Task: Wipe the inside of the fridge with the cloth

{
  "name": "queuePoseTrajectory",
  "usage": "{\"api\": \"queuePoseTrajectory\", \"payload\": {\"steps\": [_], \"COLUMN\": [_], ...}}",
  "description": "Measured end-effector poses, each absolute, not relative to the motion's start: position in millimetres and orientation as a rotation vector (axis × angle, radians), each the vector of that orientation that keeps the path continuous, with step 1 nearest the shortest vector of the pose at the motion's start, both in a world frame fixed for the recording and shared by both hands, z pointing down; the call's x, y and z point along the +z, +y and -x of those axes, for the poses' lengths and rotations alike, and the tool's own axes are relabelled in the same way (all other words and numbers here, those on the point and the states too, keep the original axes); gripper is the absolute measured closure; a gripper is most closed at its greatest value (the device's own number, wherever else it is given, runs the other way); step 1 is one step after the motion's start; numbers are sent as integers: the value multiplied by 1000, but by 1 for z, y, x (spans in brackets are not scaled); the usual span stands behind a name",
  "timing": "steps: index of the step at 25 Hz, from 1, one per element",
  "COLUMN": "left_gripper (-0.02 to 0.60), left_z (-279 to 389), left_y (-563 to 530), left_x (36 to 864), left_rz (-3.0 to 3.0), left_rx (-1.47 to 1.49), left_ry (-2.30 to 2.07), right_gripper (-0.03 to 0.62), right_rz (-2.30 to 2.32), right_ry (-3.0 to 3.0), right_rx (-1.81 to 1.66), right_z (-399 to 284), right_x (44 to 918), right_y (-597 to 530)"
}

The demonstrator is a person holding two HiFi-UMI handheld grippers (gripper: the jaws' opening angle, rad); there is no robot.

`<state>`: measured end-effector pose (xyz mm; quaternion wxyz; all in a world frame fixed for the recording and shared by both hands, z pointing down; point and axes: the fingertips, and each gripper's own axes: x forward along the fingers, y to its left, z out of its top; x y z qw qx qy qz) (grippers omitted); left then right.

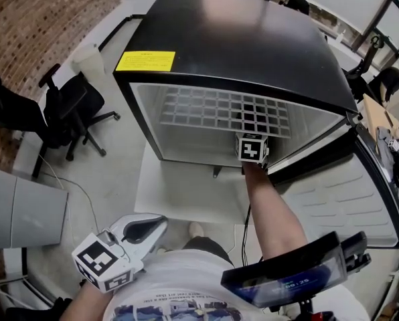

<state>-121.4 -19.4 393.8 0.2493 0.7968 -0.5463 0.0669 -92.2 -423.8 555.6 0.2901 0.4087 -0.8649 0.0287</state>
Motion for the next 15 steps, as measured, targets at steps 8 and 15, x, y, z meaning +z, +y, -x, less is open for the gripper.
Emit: {"api": "queuePoseTrajectory", "payload": {"steps": [8,15], "left_gripper": [577,577], "left_z": [129,136], "left_y": [-20,-14], "left_x": [397,395], "left_rz": [-2131,-2116], "left_rx": [190,193], "left_ry": [-1507,-1536], "right_gripper": [526,526], "right_rz": [-973,-871], "right_ry": [-2324,-2381], "right_rx": [150,188], "right_z": [126,163], "right_x": [579,583], "right_y": [-403,-380]}}
